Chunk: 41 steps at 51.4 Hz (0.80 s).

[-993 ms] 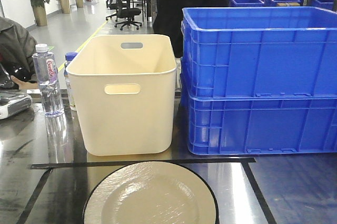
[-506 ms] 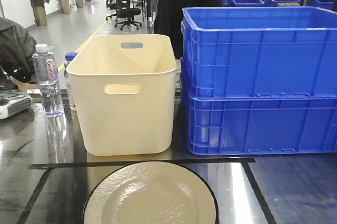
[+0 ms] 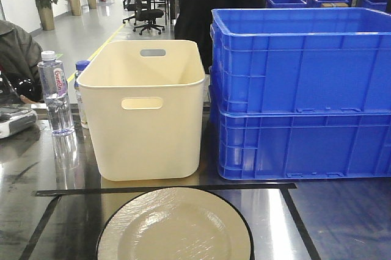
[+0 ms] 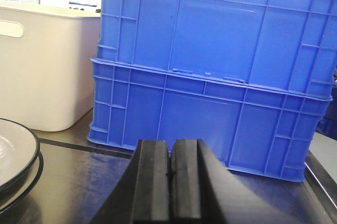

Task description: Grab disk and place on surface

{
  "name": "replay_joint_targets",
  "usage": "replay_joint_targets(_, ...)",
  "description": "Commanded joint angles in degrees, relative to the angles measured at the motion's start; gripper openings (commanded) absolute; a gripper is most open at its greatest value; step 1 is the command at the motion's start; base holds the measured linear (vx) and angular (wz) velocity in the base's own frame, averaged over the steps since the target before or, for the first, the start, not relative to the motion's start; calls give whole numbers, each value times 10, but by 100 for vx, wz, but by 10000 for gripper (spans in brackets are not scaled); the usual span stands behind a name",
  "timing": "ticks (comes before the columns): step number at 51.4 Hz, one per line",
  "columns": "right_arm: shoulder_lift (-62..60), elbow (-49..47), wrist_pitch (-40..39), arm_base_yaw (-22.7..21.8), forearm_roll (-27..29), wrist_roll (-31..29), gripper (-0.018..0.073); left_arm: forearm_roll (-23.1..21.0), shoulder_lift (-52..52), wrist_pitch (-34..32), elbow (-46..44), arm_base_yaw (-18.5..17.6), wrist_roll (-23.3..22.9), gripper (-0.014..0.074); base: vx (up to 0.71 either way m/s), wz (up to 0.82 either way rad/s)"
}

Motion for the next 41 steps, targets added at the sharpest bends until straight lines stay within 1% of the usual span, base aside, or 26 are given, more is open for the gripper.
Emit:
replay_joint_targets(1, 4, -17, -49, -2, -1, 0, -9, 0, -7, -48, 8, -1, -6, -8, 0, 0)
replay_joint_targets(25, 4, -16, -45, -2, -1, 0, -9, 0, -7, -48, 8, -1, -6, -8, 0, 0)
replay_joint_targets(31, 0, 10, -42, -2, -8, 4, -9, 0, -7, -48, 8, -1, -6, -8, 0, 0)
replay_joint_targets(34, -13, 41, -42, -2, -21, 26, -9, 0, -7, -48, 8, -1, -6, -8, 0, 0)
replay_joint_targets(41, -88, 132, -42, -2, -90, 101, -9, 0, -7, -48, 8, -1, -6, -8, 0, 0)
